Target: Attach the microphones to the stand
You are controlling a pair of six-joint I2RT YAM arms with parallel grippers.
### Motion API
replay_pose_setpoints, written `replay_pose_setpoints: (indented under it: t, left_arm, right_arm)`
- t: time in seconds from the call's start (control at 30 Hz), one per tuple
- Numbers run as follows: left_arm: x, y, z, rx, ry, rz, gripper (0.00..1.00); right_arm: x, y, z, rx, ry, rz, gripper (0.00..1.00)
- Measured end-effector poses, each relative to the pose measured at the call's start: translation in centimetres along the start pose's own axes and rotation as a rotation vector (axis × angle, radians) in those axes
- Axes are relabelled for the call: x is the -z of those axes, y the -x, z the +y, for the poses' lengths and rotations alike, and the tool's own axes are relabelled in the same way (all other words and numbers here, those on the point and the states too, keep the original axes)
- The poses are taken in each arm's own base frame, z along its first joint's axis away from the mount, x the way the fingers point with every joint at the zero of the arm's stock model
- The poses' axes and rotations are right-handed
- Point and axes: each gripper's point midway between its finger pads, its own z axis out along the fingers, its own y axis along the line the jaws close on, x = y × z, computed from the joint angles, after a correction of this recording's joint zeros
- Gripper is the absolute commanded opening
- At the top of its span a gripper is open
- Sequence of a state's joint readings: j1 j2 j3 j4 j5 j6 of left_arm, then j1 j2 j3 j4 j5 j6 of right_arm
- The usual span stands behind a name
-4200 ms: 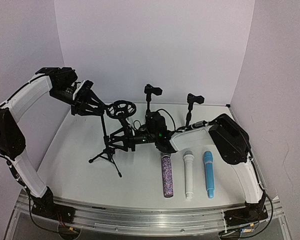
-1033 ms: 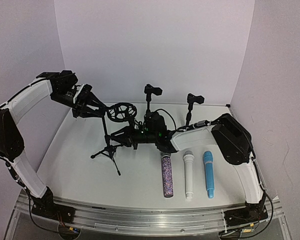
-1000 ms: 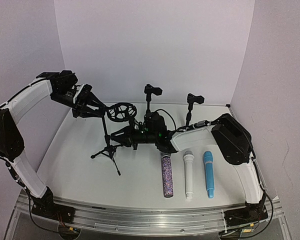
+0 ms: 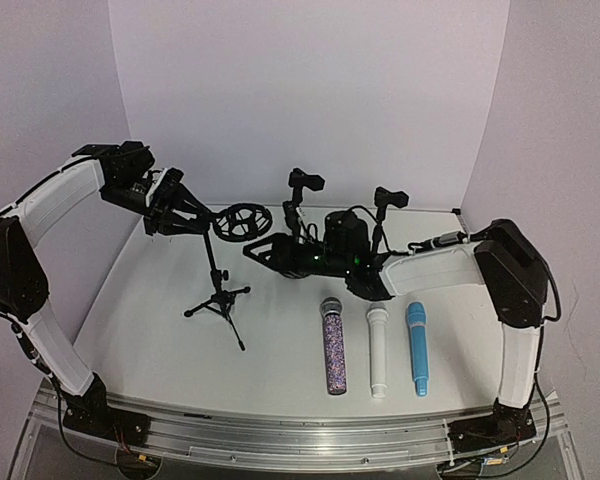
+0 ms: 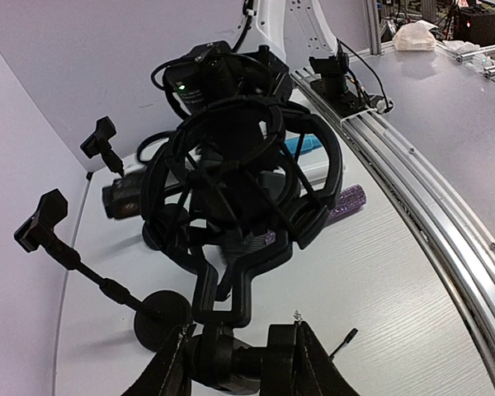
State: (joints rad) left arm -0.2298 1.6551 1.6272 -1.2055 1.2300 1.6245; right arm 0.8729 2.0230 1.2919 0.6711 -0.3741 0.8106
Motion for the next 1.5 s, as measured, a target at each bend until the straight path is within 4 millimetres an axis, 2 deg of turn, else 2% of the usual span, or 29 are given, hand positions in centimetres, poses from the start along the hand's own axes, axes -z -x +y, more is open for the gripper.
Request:
replay_pose_setpoints:
  t: [0.13, 0.27, 0.33, 0.47, 0.6, 0.9, 1.1, 1.23, 1.5]
  left_arm:
    - [0.0, 0.0, 0.0, 0.001, 0.0, -0.001, 0.0]
    - [0.0, 0.0, 0.0, 0.002, -0.001, -0.002, 0.0]
    - [0.0, 0.0, -0.1, 0.004, -0.001, -0.005, 0.0]
    - [-0.1, 0.0, -0.1, 0.004, -0.002, -0.008, 0.0]
    - [-0.1, 0.0, -0.1, 0.003, -0.002, -0.009, 0.0]
    - [-0.1, 0.0, -0.2, 0.003, -0.004, -0.009, 0.0]
    - [-0.1, 0.0, -0.3, 0.006, -0.008, -0.01, 0.0]
    - [-0.1, 0.0, -0.4, 0.005, -0.009, -0.01, 0.0]
    - [-0.1, 0.1, -0.4, 0.004, -0.01, -0.013, 0.0]
  right_arm:
    - [0.0, -3.6, -0.1, 0.445, 0.007, 0.071, 0.72]
    - [-1.1, -5.8, -0.8, 0.787, 0.018, 0.111, 0.7]
    - [-1.8, -6.2, -1.1, 0.912, 0.025, 0.115, 0.68]
    - [-3.2, -5.6, -1.2, 1.072, 0.027, 0.096, 0.61]
    - [-4.2, -5.5, -1.4, 1.151, 0.031, 0.085, 0.52]
    - [-5.5, -6.5, -2.6, 1.202, 0.034, 0.102, 0.46]
    - [-6.0, -5.5, -1.8, 1.22, 0.035, 0.072, 0.42]
    - [-6.3, -4.7, -0.8, 1.231, 0.045, 0.046, 0.34]
    - [-6.3, -4.8, -0.7, 1.232, 0.054, 0.048, 0.26]
